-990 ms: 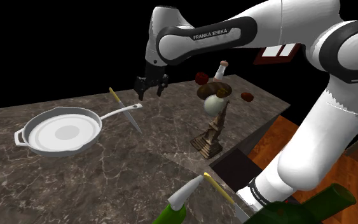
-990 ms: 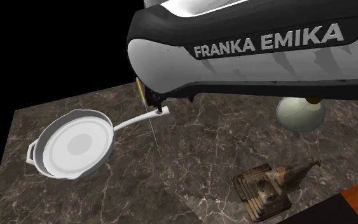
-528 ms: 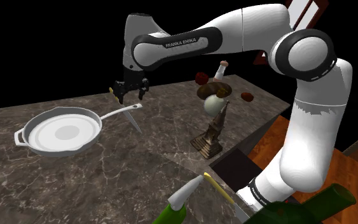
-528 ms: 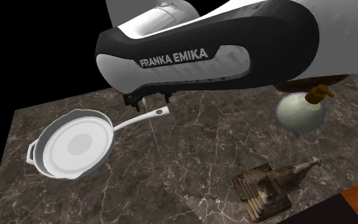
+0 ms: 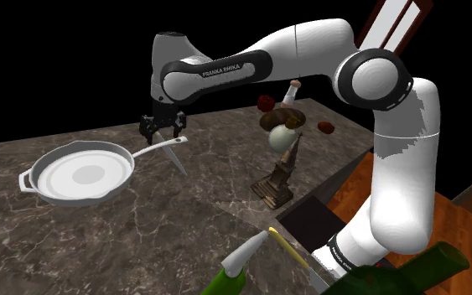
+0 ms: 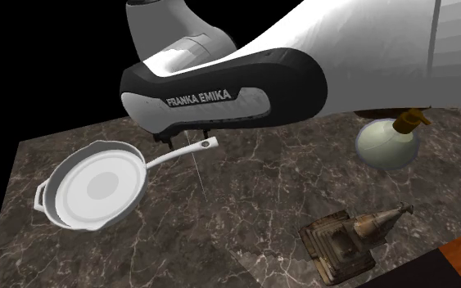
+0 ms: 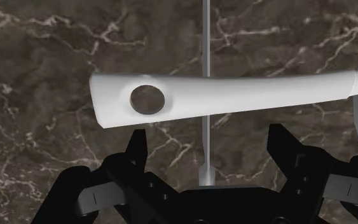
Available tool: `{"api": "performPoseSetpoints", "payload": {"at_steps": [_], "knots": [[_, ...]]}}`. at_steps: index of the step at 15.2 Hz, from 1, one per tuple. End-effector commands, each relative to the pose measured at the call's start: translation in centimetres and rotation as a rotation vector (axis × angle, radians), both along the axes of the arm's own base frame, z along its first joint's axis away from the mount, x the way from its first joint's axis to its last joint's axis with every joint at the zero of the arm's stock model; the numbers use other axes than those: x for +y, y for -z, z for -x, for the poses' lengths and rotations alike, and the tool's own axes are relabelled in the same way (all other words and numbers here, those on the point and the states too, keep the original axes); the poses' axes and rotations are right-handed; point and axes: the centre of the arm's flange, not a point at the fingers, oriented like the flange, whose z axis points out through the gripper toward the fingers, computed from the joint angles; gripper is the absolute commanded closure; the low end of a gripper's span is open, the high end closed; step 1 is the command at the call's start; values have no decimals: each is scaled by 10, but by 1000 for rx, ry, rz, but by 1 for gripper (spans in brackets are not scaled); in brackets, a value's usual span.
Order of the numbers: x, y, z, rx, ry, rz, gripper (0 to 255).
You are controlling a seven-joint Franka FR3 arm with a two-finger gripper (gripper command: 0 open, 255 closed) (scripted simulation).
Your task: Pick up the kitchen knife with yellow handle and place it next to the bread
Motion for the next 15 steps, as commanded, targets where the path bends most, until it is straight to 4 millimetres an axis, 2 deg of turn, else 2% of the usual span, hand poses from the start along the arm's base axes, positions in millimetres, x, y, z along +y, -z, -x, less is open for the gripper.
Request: {"api": "performPoseSetpoints", "payload": {"at_steps": [1,9,10,15], "knots": [[0,15,-1,0,0,0,0],[0,15,-1,0,0,0,0],[0,15,-1,0,0,0,255],[0,15,-1,0,0,0,255]]}}
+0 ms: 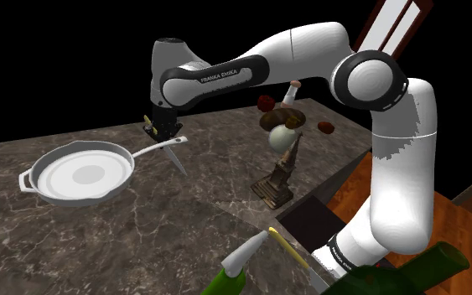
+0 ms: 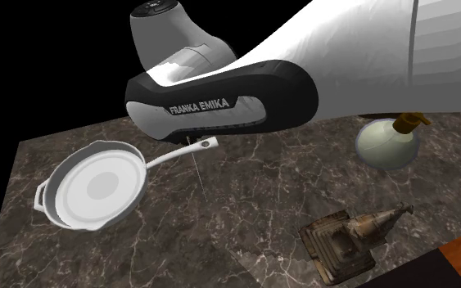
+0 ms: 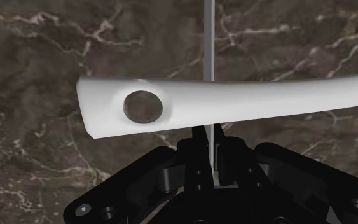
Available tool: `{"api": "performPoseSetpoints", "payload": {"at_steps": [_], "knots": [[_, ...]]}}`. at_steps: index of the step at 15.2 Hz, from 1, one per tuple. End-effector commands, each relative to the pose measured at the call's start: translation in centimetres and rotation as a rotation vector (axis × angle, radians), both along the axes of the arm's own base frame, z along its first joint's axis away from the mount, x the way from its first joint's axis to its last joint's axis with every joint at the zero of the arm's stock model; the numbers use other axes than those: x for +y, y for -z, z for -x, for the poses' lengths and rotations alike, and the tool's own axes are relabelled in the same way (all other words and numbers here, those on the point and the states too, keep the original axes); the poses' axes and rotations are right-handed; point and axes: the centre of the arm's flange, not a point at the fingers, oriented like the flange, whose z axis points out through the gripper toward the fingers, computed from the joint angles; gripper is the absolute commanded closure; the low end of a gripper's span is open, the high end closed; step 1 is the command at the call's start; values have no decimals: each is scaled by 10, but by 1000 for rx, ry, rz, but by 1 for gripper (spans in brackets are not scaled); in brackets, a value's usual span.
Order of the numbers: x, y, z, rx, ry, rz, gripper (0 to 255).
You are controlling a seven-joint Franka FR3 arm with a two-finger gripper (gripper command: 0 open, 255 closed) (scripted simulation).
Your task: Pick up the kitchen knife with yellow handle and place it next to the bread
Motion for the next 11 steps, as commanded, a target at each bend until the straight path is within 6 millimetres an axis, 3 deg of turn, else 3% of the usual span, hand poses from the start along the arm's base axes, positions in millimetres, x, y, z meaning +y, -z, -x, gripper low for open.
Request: {"api": "performPoseSetpoints", "payload": {"at_steps": [1,4,11], "knots": [[0,0,0,0,0,0,255],[0,0,0,0,0,0,255],[0,-37,0,0,0,0,255]]}}
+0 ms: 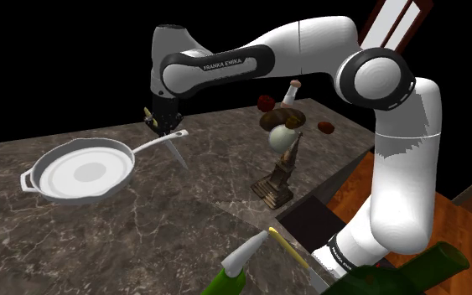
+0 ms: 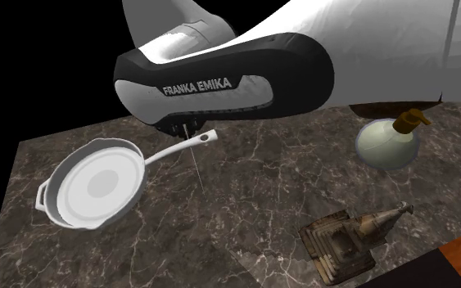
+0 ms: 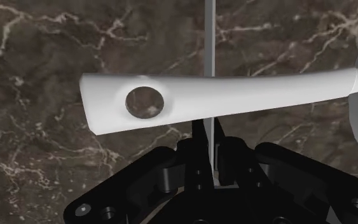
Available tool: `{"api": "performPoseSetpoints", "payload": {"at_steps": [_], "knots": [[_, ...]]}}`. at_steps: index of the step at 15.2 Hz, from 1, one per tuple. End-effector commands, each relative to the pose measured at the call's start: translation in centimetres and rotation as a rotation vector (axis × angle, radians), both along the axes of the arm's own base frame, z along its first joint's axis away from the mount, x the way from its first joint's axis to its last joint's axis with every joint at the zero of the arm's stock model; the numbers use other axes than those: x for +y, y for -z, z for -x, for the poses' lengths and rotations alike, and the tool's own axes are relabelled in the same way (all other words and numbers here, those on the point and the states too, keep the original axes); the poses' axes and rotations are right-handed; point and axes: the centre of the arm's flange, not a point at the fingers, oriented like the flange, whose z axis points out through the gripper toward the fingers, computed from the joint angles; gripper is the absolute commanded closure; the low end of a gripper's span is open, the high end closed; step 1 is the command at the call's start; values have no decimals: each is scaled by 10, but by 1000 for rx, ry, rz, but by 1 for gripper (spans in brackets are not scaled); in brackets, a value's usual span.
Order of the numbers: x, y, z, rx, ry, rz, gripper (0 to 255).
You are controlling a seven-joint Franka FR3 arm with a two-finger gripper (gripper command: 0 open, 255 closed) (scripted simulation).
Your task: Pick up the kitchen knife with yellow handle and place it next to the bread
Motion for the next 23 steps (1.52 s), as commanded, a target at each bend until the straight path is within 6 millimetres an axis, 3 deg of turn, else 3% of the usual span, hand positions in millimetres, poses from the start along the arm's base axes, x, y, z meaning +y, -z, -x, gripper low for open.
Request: {"api": "performPoseSetpoints", "payload": {"at_steps": [1,23], "knots": [[0,-11,1,0,0,0,255],[0,-122,1,0,0,0,255]]}}
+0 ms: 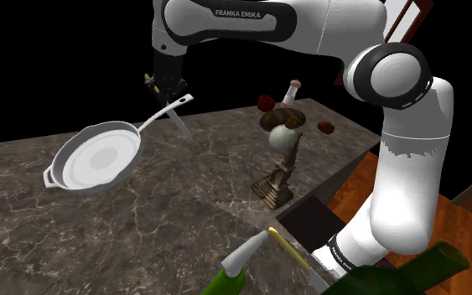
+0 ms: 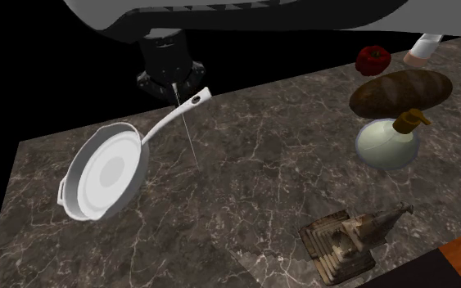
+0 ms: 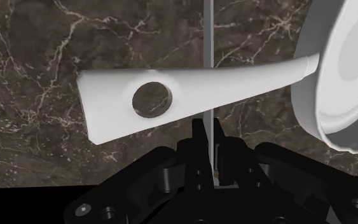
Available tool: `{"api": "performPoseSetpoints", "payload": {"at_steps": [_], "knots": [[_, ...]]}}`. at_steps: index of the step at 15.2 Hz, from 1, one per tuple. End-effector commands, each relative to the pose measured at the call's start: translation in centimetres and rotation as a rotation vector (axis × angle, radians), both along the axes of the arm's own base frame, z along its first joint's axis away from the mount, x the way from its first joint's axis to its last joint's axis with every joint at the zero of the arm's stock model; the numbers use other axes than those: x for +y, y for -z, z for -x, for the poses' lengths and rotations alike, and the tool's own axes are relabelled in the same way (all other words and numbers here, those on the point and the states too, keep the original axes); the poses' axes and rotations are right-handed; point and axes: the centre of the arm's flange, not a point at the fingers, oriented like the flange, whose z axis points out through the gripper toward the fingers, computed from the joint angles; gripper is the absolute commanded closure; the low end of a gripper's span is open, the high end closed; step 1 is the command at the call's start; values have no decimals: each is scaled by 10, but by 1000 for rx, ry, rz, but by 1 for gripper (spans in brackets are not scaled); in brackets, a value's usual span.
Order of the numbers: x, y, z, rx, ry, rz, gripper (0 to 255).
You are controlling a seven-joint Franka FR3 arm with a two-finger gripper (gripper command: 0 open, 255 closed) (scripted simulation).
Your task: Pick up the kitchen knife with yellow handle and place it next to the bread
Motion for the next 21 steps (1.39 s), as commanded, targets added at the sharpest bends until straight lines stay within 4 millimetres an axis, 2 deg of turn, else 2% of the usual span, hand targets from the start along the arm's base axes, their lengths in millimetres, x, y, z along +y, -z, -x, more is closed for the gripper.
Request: {"api": "performPoseSetpoints", "payload": {"at_steps": [1,21], "knots": [[-12,-3,3,0,0,0,255],[-265,-4,80,0,0,0,255]]}}
